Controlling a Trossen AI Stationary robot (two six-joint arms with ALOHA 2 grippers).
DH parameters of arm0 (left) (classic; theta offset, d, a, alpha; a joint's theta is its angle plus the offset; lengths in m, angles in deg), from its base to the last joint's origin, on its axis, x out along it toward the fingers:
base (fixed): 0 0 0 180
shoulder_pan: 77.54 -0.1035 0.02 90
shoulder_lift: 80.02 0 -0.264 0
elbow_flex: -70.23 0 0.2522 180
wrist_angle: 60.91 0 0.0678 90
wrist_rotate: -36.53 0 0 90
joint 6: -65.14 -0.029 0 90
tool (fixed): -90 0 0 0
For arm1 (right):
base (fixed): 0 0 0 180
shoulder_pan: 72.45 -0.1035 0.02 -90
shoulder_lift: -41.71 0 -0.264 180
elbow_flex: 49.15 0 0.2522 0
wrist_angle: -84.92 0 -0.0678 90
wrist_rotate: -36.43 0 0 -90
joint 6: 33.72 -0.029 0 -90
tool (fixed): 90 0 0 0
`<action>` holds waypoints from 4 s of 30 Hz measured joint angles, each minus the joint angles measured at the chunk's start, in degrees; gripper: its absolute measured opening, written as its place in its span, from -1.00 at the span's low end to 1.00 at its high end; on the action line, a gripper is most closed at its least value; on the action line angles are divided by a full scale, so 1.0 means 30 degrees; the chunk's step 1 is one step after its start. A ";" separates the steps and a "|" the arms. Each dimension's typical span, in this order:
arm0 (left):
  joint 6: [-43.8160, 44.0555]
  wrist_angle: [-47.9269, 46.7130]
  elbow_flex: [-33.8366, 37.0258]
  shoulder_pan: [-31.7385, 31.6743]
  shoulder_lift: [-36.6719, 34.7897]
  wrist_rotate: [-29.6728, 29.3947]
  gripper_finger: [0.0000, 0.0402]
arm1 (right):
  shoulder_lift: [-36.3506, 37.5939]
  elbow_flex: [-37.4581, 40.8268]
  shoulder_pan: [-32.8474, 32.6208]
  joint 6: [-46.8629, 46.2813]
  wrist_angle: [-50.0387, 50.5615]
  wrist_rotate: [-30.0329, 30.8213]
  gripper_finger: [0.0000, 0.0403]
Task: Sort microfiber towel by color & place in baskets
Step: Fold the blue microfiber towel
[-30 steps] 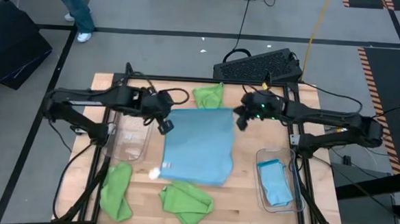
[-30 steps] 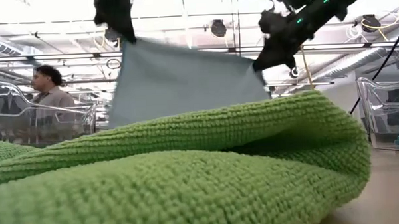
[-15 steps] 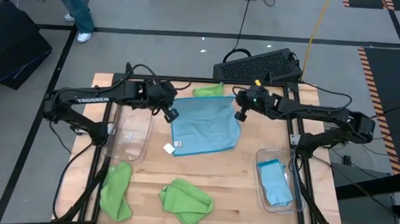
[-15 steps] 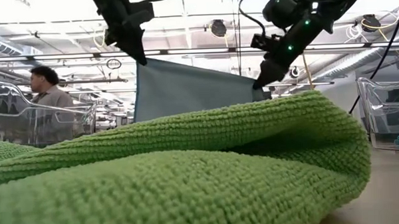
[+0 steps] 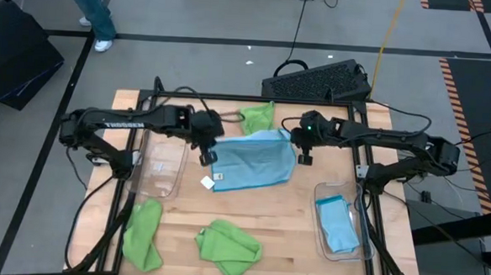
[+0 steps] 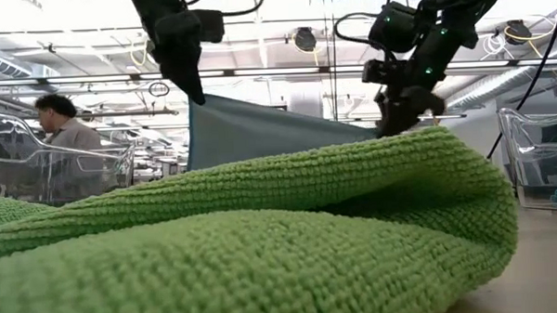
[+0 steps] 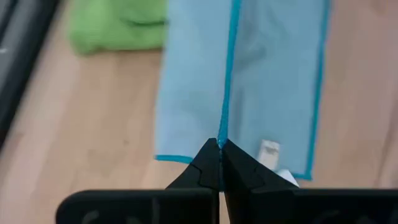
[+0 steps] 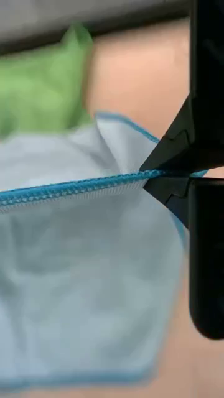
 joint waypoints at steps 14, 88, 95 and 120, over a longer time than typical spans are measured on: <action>0.0071 -0.0131 -0.0022 0.2348 0.5255 0.0428 -0.94 | 0.0000 0.0008 -0.2757 -0.4893 0.4300 -0.3005 -1.00; -0.1511 -0.2059 0.0561 0.3013 0.4002 -0.0875 -0.96 | -0.1146 0.0037 -0.9145 -1.3473 0.1026 -0.2162 -0.99; -0.0529 -0.0702 0.0561 0.3003 0.4002 -0.0923 -0.94 | 0.0197 0.0015 -0.7878 -1.2371 0.1503 0.0126 -0.99; 0.2346 0.1292 0.2790 0.5412 0.3989 -0.0347 -0.64 | -0.1110 0.0029 -0.9206 -1.2482 0.2461 -0.3497 -0.55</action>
